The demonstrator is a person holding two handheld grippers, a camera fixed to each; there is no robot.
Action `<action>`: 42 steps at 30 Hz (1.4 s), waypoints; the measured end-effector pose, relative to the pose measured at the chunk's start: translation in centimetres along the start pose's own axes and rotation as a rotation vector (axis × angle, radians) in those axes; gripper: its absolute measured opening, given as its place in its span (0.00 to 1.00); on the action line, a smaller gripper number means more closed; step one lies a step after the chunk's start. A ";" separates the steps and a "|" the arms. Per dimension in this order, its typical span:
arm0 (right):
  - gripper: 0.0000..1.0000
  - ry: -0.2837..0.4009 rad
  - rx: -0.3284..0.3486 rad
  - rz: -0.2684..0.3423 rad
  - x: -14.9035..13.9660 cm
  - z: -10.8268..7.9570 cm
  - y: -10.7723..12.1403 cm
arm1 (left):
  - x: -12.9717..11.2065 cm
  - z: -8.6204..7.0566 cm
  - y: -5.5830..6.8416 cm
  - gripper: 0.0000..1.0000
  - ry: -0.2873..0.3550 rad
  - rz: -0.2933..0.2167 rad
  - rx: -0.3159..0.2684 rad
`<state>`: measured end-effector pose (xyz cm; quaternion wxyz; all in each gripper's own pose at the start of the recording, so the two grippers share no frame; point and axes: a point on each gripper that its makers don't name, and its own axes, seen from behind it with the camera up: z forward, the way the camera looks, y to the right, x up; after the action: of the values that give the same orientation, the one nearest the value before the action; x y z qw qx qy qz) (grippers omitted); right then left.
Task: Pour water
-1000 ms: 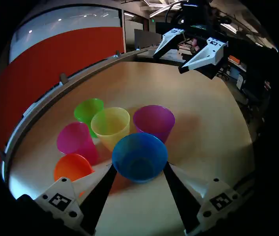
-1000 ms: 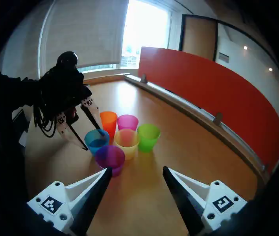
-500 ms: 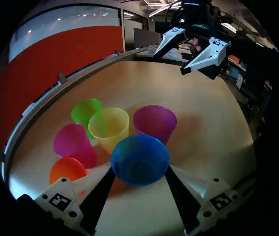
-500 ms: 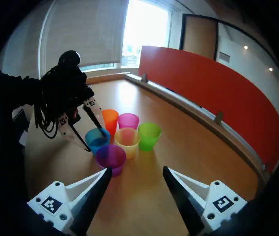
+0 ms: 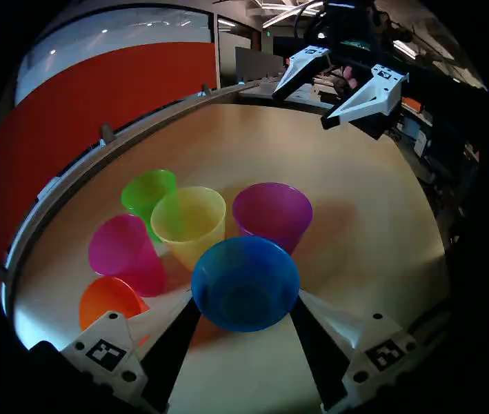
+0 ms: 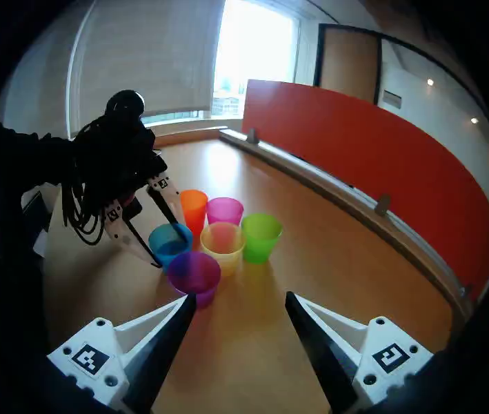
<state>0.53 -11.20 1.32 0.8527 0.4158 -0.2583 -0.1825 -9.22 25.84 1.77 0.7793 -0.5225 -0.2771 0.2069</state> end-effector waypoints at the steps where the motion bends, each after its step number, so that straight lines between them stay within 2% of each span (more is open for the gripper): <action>1: 1.00 0.000 -0.001 0.000 0.0 0.0 0.0 | 0.0 0.0 0.0 0.83 0.000 0.003 0.001; 17: 1.00 0.013 -0.006 0.011 0.3 -0.1 0.0 | 0.0 -0.2 0.0 0.83 0.011 0.003 0.010; 26: 1.00 0.012 -0.005 0.010 0.3 0.0 0.0 | 0.2 -0.1 0.2 0.83 0.020 0.026 0.019; 35: 1.00 0.016 -0.001 0.010 0.4 0.1 -0.3 | -0.1 -0.4 0.7 0.83 0.028 -0.004 0.009; 42: 1.00 0.024 -0.002 0.013 0.9 0.1 -0.3 | 0.4 -1.7 0.7 0.83 0.058 -0.031 0.020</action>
<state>1.15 -11.88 1.39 0.8574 0.4152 -0.2508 -0.1722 -7.80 25.15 0.73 0.7953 -0.5162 -0.2603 0.1825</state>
